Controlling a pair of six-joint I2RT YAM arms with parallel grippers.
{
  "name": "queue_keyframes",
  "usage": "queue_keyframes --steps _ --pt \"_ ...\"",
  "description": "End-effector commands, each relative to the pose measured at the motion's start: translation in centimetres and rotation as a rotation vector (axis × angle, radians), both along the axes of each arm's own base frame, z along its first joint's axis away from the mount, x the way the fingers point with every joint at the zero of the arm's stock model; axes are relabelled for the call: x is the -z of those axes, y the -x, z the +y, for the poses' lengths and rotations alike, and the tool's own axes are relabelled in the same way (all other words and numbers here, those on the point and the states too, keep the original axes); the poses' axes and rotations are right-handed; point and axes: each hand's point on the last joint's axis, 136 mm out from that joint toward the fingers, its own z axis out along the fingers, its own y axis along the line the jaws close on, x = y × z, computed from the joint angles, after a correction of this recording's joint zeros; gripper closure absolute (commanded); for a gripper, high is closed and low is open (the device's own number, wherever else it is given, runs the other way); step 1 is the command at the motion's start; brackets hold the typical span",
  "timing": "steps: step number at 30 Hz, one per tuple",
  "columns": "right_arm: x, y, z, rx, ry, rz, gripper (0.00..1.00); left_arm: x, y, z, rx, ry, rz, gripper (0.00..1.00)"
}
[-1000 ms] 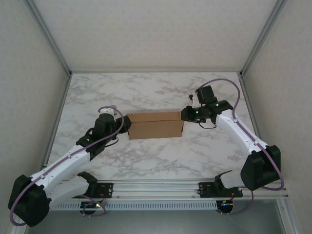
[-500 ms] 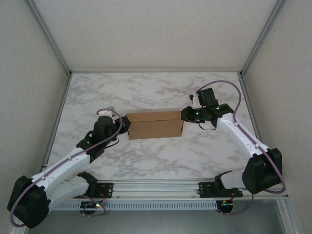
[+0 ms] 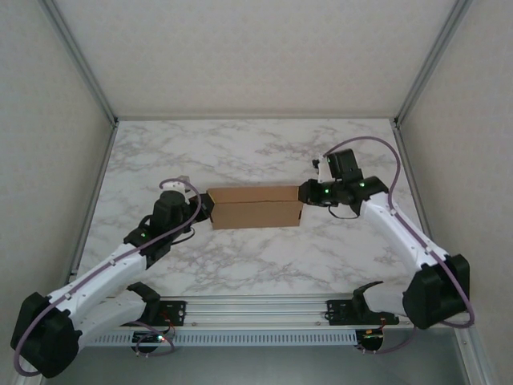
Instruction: Fold the paper box
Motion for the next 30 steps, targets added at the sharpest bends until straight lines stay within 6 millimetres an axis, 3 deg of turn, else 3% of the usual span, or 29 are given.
queue_keyframes --steps 1,12,22,30 --pt "-0.4 2.3 0.8 -0.062 -0.027 -0.043 0.8 2.8 2.7 -0.8 0.056 0.01 0.112 0.79" --pt "1.1 7.2 0.6 -0.118 0.054 -0.086 0.82 4.0 7.2 -1.7 0.105 0.074 0.167 0.82" --pt "3.5 10.6 0.3 -0.114 0.104 -0.065 0.83 5.4 9.4 -1.6 0.091 0.161 0.223 0.84" --pt "4.7 12.6 0.7 -0.13 0.1 -0.037 0.83 7.7 11.1 -2.0 0.11 0.189 0.298 0.84"
